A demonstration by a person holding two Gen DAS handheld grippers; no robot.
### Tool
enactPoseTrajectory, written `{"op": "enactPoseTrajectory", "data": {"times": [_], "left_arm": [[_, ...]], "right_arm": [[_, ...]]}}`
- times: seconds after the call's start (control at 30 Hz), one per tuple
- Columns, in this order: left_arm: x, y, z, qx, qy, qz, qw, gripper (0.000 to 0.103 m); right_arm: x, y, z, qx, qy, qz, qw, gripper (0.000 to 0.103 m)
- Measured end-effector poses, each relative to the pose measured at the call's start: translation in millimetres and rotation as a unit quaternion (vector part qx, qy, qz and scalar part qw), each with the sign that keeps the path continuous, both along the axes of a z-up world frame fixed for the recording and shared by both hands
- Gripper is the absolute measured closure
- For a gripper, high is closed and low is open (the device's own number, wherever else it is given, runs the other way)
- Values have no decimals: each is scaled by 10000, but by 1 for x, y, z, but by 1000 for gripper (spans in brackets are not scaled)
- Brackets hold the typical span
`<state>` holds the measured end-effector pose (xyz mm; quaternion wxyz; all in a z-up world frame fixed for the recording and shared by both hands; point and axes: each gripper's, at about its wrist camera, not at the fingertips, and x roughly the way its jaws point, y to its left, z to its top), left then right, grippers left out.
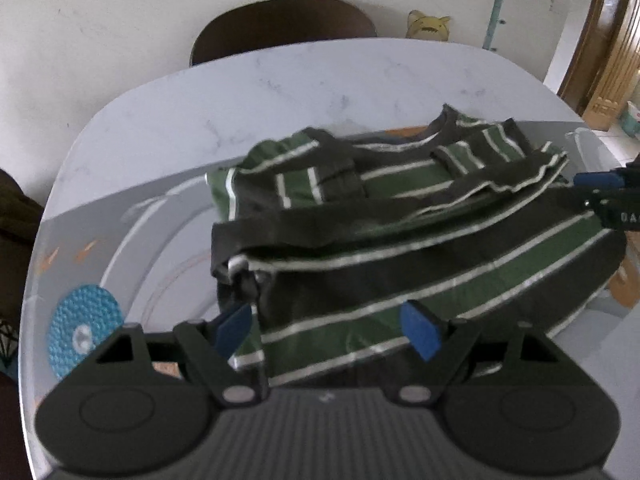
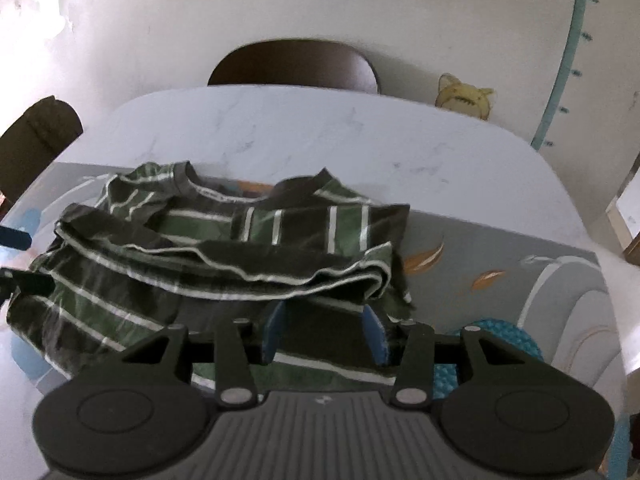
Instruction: Fold clothes
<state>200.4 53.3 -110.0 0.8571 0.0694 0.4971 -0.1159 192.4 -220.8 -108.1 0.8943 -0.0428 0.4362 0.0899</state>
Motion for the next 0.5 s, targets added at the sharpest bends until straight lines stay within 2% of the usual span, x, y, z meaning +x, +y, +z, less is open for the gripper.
{"op": "enactPoseTrajectory", "data": {"times": [0.1,0.2,0.5], "left_arm": [[3,9,-3,-71,-47,144,9999,24],[3,15,-1,97,-268,284,9992,23],[20,33,-10,122,-238,520,9983,23]], "right_arm": [[2,-4,-2,175,8,-33,9998,69],[0,-4,-1,98,-102,17,9999,68],[8,-10,2,-24,-179,-23,9998,68]]}}
